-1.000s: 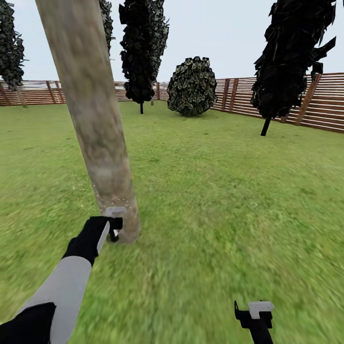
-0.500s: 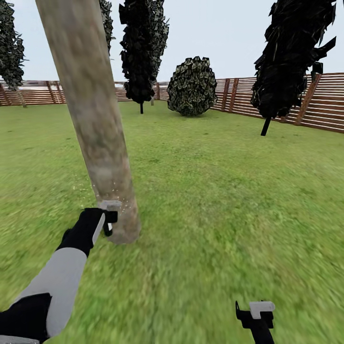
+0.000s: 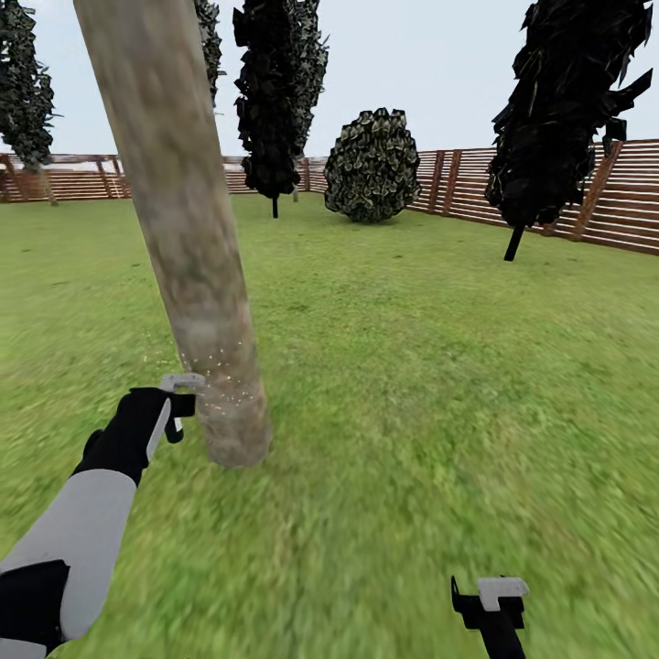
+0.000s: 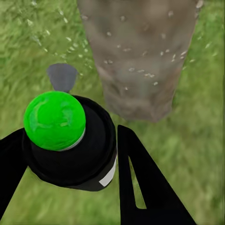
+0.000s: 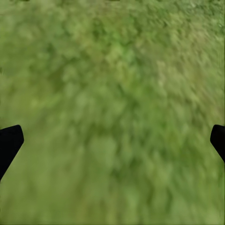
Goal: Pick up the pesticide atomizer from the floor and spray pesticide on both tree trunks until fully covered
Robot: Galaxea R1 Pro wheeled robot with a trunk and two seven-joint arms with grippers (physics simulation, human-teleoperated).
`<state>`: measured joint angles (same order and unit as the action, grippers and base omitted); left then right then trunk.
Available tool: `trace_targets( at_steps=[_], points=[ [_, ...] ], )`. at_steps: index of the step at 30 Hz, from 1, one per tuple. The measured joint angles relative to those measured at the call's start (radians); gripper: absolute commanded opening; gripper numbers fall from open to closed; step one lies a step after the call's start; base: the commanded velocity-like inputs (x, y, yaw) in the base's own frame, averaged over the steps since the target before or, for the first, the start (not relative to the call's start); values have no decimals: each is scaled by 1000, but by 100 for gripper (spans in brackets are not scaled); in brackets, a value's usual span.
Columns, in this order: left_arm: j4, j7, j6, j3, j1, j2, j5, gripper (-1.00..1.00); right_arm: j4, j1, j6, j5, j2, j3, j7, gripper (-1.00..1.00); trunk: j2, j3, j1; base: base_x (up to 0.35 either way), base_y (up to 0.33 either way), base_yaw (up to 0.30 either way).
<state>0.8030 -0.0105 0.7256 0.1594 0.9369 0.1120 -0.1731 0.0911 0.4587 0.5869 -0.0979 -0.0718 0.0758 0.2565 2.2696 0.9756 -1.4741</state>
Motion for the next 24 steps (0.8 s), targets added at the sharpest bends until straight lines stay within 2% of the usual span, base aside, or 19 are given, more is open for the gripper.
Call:
trace_targets(
  at_steps=[3, 6, 21, 24],
  points=[
    [5, 0, 1, -12, 0, -20, 3, -100, 0, 0, 0, 0, 0, 0, 0, 100, 0, 0, 0, 124, -226, 222],
    [5, 2, 0, -30, -1, -26, -4, -100, 1, 0, 0, 0, 0, 0, 0, 100, 0, 0, 0, 132, -244, 60],
    [-8, 4, -2, -32, -3, -25, -9, -100, 0, 0, 2, 0, 0, 0, 0, 100, 0, 0, 0, 10, -272, 1],
    [-11, 6, -3, -26, -16, -14, -8, -100, 0, 1, 1, 0, 0, 0, 0, 100, 0, 0, 0, 0, -274, 0]
  ],
)
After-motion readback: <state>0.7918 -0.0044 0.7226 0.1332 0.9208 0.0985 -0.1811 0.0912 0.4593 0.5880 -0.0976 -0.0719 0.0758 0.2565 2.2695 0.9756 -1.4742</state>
